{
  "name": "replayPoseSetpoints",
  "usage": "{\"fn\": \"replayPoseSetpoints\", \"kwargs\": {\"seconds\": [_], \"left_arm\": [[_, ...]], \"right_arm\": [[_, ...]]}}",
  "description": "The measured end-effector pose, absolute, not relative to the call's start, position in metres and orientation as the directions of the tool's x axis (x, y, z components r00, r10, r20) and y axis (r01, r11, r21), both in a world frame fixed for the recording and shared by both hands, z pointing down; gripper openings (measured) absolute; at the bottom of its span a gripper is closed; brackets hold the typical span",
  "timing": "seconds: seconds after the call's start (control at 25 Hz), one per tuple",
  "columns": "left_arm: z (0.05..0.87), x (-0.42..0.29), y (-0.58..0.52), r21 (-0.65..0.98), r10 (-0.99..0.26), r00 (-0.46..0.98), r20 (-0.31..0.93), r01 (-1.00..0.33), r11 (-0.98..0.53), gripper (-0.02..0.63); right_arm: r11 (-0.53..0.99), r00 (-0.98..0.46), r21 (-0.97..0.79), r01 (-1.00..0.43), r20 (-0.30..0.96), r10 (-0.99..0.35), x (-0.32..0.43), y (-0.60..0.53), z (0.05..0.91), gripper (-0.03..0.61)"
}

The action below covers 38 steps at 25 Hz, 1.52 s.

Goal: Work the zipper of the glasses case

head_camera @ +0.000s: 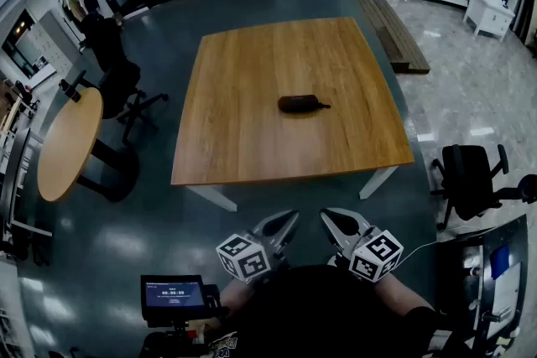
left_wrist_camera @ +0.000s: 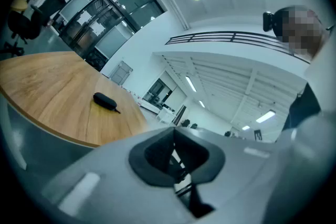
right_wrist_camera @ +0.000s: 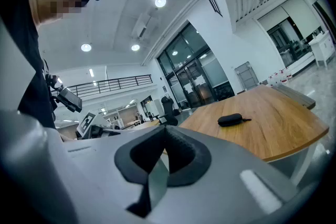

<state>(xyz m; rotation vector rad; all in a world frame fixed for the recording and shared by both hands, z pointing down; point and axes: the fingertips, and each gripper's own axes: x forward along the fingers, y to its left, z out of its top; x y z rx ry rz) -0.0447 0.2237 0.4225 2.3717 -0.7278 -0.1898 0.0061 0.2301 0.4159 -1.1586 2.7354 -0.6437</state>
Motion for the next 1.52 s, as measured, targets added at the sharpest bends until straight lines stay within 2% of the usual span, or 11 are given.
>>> {"fn": "replayPoseSetpoints", "kwargs": {"seconds": [0.72, 1.28, 1.52], "left_arm": [[0.428, -0.034, 0.226, 0.624, -0.554, 0.830, 0.057, -0.463, -0.630, 0.000], [0.438, 0.038, 0.227, 0.657, -0.549, 0.831, 0.086, -0.462, -0.596, 0.000], [0.442, 0.028, 0.209, 0.649, -0.605, 0.788, 0.118, -0.522, -0.553, 0.000]], "right_arm": [[0.637, -0.723, -0.445, -0.630, 0.033, -0.690, 0.018, 0.233, 0.414, 0.006], [0.590, -0.707, -0.535, -0.605, 0.019, -0.707, 0.100, 0.224, 0.424, 0.039], [0.541, -0.698, -0.615, -0.574, 0.022, -0.716, 0.111, 0.199, 0.439, 0.040]]}}
